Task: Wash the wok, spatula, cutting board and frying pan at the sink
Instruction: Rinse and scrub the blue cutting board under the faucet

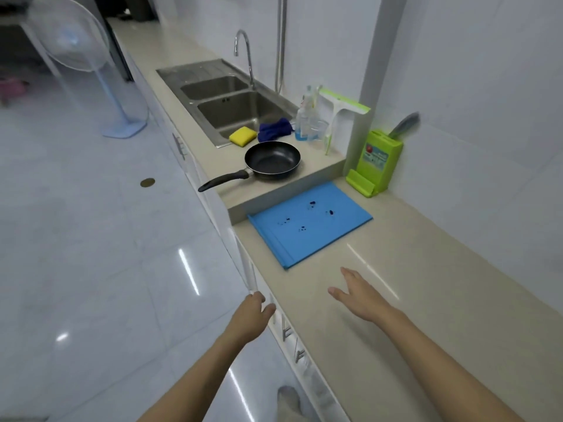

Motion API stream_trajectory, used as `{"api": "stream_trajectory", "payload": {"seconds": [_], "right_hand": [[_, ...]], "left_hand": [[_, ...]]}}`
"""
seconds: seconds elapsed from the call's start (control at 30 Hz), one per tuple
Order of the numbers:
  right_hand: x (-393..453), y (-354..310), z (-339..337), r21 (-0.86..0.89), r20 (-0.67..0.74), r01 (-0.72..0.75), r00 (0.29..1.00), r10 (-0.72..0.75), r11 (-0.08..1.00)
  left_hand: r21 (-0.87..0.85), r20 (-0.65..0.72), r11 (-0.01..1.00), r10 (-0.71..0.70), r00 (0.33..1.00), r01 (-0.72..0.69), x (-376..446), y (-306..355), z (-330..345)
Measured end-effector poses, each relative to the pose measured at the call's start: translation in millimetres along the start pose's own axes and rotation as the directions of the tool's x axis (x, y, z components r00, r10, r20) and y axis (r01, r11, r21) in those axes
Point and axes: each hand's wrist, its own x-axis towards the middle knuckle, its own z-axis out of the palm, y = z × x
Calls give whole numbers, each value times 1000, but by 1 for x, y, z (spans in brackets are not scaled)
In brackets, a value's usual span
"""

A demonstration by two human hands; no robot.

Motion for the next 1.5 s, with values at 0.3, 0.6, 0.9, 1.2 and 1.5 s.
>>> {"api": "stream_trajectory", "payload": {"seconds": [0.3,0.6,0.9,1.2,1.5], "right_hand": [[192,41,-48,89,-124,-88,987,99,992],[303,88,-87,42,-256,-280,925,281,959],[334,119,-90,25,-358,-339,875,325,940],[209,154,-98,622,-258,-440,666,700,648],[81,108,-140,850,-338,-117,625,704,513]], "left_hand": [[-554,31,792,-290,957,257,163,11,-16],[-677,101,649,-386,917,347,234,20,-11],[-688,234,629,-279,931,362,251,24,-28],[-539,292,801,-112,950,260,204,64,-54],[-366,233,928,163,959,-69,193,127,-143]]}}
